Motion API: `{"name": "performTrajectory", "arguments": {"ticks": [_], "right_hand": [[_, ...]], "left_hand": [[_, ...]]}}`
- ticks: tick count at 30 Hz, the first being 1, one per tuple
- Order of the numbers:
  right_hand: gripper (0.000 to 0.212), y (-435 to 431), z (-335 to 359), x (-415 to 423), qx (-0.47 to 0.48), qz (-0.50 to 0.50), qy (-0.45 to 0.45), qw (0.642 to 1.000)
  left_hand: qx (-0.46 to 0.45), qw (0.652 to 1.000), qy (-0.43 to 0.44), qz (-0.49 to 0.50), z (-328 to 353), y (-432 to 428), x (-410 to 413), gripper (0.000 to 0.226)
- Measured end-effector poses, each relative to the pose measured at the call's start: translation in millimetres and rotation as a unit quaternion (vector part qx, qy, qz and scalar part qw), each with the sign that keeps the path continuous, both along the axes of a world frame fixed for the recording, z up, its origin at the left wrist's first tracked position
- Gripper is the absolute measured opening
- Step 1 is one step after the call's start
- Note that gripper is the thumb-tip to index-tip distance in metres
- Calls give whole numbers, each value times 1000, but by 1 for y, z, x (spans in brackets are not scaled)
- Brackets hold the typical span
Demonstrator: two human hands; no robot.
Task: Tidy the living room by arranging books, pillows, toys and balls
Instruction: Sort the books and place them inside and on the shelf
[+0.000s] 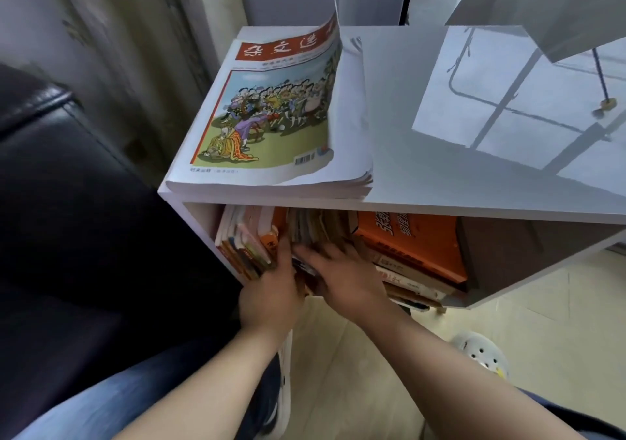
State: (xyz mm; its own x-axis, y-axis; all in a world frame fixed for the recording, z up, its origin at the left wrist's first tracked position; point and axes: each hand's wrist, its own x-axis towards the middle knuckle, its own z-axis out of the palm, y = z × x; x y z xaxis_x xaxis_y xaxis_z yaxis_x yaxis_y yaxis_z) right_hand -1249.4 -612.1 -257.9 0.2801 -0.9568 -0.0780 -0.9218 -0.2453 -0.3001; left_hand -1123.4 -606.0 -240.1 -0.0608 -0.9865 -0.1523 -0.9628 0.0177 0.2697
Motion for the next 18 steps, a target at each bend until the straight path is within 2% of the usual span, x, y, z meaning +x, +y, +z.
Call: {"name": "performTrajectory", "arguments": {"ticks": [5, 10, 15, 18], "right_hand": [[66, -4, -11, -5, -9, 7, 10, 1000], [62, -6, -5, 2, -35, -16, -9, 999], [73, -4, -11, 1, -143, -36, -11, 989], [66, -5, -14, -2, -151, -65, -17, 986]], "left_hand": [[23, 1000, -16, -4, 0, -3, -6, 68], [24, 996, 84, 28, -2, -4, -7, 65], [-2, 985, 160, 62, -7, -2, -7, 46], [-4, 985, 155, 75, -16, 11, -3, 32]]}}
